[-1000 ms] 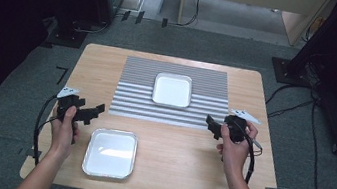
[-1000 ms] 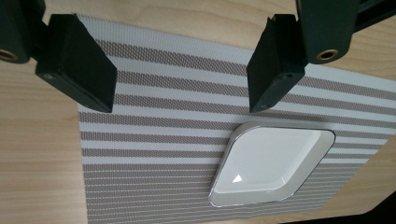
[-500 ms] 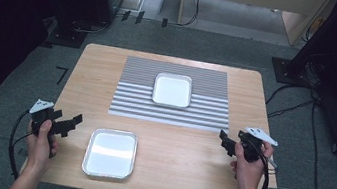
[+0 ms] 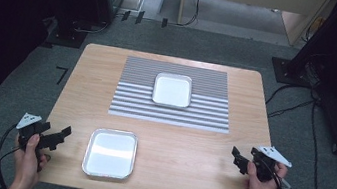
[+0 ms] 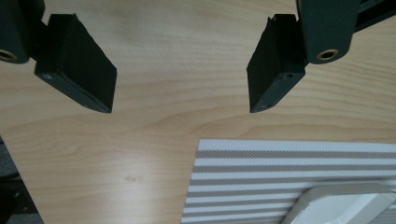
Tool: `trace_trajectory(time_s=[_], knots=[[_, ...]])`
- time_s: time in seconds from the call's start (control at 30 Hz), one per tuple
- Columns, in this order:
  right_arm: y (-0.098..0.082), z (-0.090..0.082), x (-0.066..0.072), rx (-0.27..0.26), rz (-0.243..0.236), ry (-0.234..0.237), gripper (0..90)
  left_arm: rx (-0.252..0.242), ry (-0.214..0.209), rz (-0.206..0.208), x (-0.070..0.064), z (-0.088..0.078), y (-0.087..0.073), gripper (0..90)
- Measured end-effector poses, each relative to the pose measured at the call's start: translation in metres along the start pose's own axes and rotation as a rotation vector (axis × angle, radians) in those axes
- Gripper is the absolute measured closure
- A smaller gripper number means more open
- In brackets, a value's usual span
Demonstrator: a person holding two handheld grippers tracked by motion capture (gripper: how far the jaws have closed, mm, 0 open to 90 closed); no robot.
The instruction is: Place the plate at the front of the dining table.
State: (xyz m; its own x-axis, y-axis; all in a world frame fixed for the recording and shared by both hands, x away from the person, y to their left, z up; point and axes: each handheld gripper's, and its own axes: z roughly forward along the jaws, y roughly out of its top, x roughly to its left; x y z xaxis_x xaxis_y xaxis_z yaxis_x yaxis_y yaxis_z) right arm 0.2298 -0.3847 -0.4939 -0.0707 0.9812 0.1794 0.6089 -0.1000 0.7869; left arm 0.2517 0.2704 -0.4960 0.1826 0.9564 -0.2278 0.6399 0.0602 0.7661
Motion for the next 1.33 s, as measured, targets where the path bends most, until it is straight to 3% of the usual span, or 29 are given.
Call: trace_trajectory(time_s=[0.2, 0.53, 0.8, 0.9, 0.93, 1.33], knots=[[-0.016, -0.012, -0.016, 0.012, 0.014, -0.023, 24.7, 0.017, 0.02, 0.024, 0.001, -0.001, -0.014, 11.2], [-0.034, -0.028, -0.026, 0.015, 0.018, -0.049, 24.6, 0.044, 0.074, 0.101, 0.001, -0.007, -0.028, 11.2], [-0.052, -0.028, -0.031, 0.058, -0.032, -0.103, 24.0, 0.063, 0.096, 0.135, 0.001, -0.006, -0.033, 10.6], [-0.054, -0.027, -0.028, 0.065, -0.072, -0.131, 23.7, 0.075, 0.131, 0.195, -0.005, -0.003, -0.035, 10.4], [-0.055, -0.027, -0.026, 0.065, -0.084, -0.136, 23.6, 0.077, 0.123, 0.202, -0.006, -0.003, -0.035, 10.3], [-0.057, -0.027, -0.025, 0.058, -0.084, -0.134, 22.7, 0.077, 0.119, 0.202, -0.007, -0.003, -0.036, 9.8]])
